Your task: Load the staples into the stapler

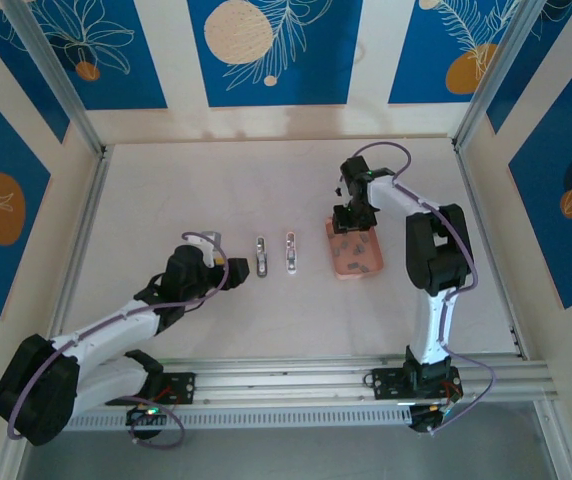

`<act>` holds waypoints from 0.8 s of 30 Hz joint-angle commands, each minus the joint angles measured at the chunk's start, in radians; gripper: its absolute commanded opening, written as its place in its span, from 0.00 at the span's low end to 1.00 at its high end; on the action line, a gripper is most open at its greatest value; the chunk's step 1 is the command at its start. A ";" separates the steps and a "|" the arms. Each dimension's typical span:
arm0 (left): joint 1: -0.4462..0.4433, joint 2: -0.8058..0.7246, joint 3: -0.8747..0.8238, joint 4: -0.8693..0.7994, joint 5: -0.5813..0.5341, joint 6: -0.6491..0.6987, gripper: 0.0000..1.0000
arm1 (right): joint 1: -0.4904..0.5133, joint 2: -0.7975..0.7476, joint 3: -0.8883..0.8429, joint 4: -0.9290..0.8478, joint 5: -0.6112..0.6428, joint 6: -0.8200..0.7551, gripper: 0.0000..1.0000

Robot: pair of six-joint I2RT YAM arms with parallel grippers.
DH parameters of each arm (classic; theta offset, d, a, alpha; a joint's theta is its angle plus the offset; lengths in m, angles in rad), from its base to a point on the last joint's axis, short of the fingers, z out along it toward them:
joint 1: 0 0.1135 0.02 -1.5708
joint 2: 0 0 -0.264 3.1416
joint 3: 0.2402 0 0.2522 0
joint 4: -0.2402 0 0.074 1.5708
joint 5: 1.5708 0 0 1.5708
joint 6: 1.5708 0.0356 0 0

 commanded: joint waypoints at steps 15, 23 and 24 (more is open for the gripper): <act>0.013 0.006 0.004 -0.013 -0.028 0.022 0.78 | -0.017 0.108 0.068 0.057 -0.036 0.001 0.33; 0.013 0.002 0.007 -0.025 -0.025 0.023 0.79 | -0.008 0.115 0.045 0.043 -0.028 0.018 0.31; 0.013 0.002 0.008 -0.027 -0.025 0.023 0.79 | -0.008 0.116 0.043 0.043 -0.024 0.019 0.31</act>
